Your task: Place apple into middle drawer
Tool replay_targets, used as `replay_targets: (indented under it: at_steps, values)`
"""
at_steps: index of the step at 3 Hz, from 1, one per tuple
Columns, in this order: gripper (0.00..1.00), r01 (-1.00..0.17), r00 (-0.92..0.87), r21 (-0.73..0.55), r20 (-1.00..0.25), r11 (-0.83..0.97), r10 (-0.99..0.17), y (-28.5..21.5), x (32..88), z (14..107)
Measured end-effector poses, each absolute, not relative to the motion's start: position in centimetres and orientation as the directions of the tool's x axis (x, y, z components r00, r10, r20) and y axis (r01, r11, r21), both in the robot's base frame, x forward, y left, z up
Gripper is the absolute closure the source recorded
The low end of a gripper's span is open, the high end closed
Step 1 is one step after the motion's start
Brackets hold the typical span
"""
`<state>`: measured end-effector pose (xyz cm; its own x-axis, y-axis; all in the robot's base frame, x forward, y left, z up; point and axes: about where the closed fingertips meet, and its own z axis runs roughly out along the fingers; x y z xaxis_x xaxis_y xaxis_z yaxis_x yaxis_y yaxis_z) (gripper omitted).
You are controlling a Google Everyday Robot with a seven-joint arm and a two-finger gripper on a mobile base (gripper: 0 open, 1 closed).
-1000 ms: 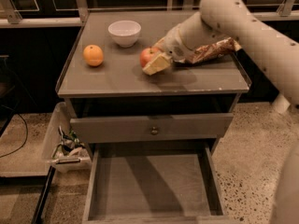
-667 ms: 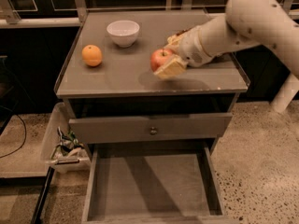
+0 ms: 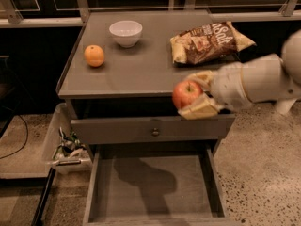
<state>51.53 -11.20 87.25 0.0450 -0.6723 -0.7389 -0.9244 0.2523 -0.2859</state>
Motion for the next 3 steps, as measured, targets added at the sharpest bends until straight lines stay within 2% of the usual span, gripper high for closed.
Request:
replay_targets:
  at_steps: [1,2,3]
  values:
    - [1.00,-0.911,-0.024,-0.276,-0.706,0.306,-0.708,-15.6,46.4,83.3]
    - [1.00,-0.909,-0.058,-0.260,-0.696,0.326,-0.716,-17.0,44.7,81.8]
    - [1.00,-0.902,-0.029,-0.300,-0.675,0.310,-0.737,-15.1,46.0,82.5]
